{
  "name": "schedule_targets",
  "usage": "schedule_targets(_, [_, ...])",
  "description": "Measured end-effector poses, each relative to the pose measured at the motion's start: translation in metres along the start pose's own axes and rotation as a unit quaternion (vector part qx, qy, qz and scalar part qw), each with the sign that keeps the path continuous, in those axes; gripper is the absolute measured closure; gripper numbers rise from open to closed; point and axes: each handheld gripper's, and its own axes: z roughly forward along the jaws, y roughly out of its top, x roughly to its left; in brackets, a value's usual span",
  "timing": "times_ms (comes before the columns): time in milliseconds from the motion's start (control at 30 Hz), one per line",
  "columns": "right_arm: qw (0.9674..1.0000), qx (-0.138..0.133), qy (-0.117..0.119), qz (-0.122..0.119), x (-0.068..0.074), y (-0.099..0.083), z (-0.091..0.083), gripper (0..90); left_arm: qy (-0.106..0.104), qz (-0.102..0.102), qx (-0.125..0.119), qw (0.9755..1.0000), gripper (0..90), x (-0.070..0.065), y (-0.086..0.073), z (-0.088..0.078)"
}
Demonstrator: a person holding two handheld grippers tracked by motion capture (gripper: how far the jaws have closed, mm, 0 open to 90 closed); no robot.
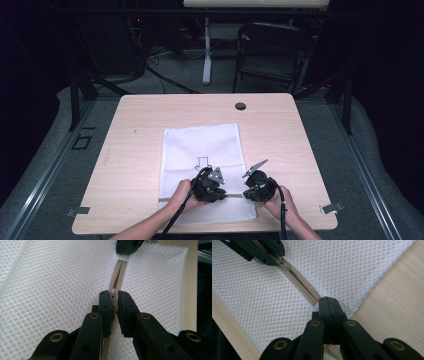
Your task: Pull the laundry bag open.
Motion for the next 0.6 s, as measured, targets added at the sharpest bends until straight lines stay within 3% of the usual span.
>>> schedule_targets(133, [1.0, 0.005, -0.002, -0.001, 0.0, 0.0, -0.001, 90.0, 0.0, 0.005, 0.003, 1.0, 81.7, 0.0, 0.0, 0.0])
schedule_targets(433, [0.9999, 0.011, -0.004, 0.004, 0.0, -0.002, -0.002, 90.0, 0.004, -0.014, 0.005, 0.9999, 81.6, 0.008, -0.015, -0.013])
schedule_targets(600, [0.9999, 0.013, -0.005, 0.001, 0.0, -0.002, -0.002, 90.0, 0.004, -0.011, 0.008, 0.9999, 81.6, 0.007, -0.016, -0.014])
